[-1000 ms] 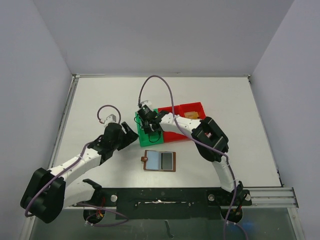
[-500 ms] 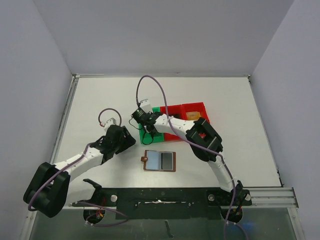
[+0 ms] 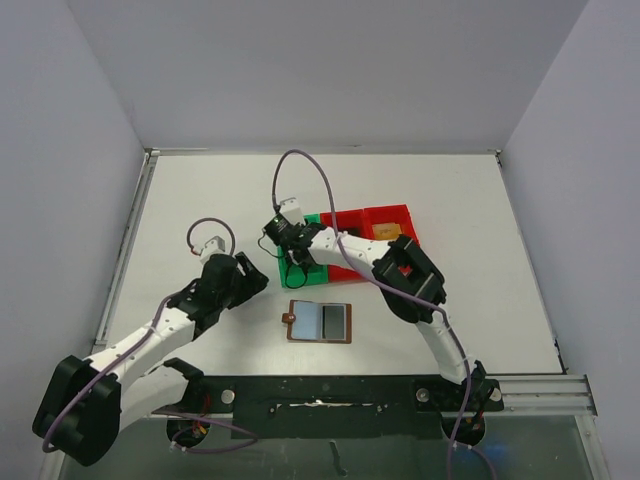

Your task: Take the credit cards out of the card holder

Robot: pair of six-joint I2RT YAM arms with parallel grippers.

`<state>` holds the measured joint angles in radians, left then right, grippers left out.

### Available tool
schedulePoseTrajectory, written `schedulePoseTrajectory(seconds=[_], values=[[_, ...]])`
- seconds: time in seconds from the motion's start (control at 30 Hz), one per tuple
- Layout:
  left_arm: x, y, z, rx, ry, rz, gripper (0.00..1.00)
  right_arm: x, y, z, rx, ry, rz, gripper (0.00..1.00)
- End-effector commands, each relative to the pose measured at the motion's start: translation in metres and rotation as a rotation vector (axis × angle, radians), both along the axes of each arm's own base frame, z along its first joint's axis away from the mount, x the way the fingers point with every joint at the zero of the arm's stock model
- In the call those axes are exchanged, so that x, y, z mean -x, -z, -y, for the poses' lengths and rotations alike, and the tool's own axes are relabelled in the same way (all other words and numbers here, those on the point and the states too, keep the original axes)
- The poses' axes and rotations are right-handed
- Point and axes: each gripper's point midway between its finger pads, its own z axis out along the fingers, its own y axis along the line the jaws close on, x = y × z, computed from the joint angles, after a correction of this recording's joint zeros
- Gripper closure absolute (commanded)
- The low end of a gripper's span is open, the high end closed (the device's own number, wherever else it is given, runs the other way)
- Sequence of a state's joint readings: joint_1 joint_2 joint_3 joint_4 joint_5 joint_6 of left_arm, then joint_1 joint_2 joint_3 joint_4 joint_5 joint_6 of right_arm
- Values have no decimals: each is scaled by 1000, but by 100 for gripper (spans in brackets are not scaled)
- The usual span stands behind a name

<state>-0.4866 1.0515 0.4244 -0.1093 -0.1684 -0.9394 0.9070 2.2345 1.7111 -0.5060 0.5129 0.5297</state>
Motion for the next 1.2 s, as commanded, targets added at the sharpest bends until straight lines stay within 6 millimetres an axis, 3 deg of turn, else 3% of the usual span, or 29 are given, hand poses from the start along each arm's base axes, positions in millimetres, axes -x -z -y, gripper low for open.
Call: schedulePoseTrajectory(seconds=[0.0,0.23,0.33,0.5,0.77,0.93,1.07,1.17], values=[[-4,-22,0,47,-21,55,37,-7,-41,-18,-173,-10,14,67],[-3,-36,-3,56,-29,88,37,2,-22,-7,-197,84,-47,75],[-4,-39,-1,63,-22,92,36,2,-8,-6,-194,122,-61,68],[-4,-41,2,77,-13,97,37,0,15,2,-173,209,-55,67],[-3,-50,-1,94,-30,121,37,-2,20,16,-153,325,19,62],[-4,-54,0,109,-35,133,37,0,34,14,-143,354,11,60],[-2,-55,-1,112,-35,134,37,-1,32,10,-180,370,-6,50],[-1,-55,-1,121,-40,138,37,-4,28,1,-229,359,-28,50]])
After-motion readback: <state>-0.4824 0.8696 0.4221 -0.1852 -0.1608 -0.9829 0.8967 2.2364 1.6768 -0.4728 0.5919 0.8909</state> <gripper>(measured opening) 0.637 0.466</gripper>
